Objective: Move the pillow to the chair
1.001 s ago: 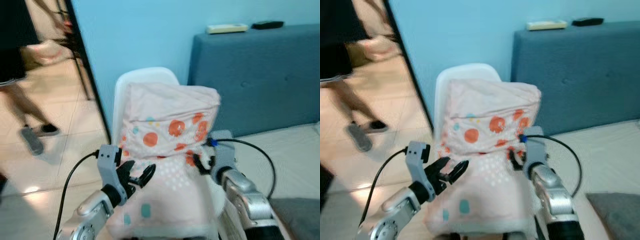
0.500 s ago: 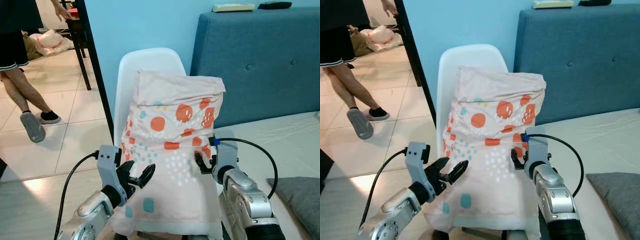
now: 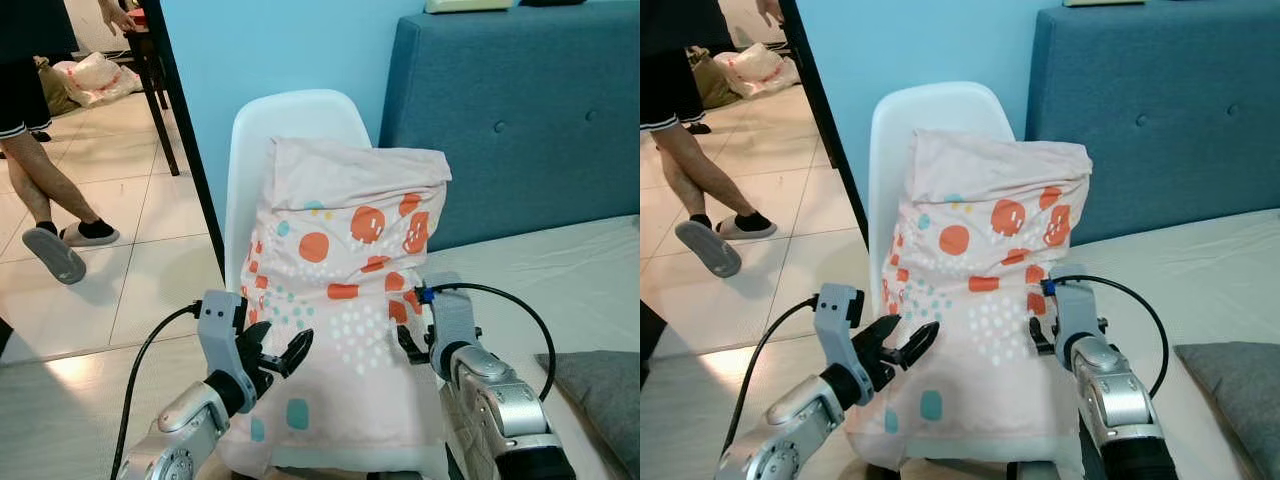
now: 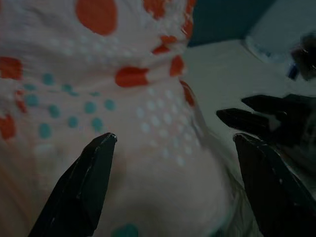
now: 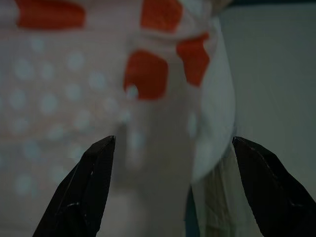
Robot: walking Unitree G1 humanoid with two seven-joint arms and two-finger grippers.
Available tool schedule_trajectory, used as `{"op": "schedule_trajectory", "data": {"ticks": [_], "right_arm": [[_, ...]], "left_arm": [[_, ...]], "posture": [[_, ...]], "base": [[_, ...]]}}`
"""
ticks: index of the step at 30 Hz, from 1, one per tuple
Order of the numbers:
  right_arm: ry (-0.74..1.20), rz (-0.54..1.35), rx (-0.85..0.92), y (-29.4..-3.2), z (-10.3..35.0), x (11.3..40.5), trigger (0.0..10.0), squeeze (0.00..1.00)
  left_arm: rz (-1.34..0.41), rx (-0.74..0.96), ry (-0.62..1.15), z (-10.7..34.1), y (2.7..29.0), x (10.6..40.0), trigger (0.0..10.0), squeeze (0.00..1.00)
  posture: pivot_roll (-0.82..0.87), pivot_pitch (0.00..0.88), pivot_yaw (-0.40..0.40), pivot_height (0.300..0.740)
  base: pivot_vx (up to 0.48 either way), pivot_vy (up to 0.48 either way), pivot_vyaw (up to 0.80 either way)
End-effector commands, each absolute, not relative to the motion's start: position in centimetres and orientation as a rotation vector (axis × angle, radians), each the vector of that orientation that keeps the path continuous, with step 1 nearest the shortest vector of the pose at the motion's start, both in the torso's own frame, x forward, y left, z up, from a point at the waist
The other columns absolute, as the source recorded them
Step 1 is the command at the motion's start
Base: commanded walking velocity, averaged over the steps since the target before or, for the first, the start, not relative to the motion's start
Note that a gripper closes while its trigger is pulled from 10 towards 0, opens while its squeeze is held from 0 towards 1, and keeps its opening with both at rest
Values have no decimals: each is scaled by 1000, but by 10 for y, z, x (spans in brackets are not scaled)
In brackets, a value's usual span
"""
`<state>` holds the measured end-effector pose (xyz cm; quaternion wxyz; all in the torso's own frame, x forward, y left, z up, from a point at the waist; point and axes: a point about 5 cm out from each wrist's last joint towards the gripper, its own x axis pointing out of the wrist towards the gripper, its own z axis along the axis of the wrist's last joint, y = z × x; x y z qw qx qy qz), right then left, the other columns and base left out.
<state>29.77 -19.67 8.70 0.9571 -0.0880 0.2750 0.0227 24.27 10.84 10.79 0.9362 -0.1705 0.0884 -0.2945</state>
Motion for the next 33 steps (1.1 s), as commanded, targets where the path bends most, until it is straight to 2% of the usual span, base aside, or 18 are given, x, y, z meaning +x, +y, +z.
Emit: {"op": "schedule_trajectory", "data": {"ticks": [1,2,6,10,16,24,28,33], "right_arm": [[607,49,-198,-198,80,293,10000,0],[643,50,-203,-205,80,292,10000,0],[679,61,-173,-208,77,290,10000,0],[791,112,-117,-202,63,277,10000,0],[837,162,-10,-194,58,271,10000,0],[915,445,169,-165,56,255,10000,0],[939,482,172,-161,54,252,10000,0],[994,488,92,-163,47,247,10000,0]], "left_arm": [[-636,-341,217,103,108,238,10000,0],[-706,-303,247,100,108,232,10000,0],[-746,-272,264,99,110,229,10000,0],[-751,-244,269,98,114,230,10000,0],[-766,-238,275,98,113,227,10000,0],[-778,-244,270,99,110,225,10000,0],[-780,-247,267,99,108,224,10000,0],[-783,-252,261,100,106,224,10000,0]], "posture": [[-10,47,22,592],[-11,49,25,582],[-11,49,25,572],[-11,49,25,564],[-11,59,29,564],[-9,63,25,564],[-7,62,24,564],[-2,64,19,564]], "base": [[0,0,0],[0,0,0],[0,0,0],[0,0,0],[0,0,0],[0,0,0],[0,0,0],[0,0,0]]}}
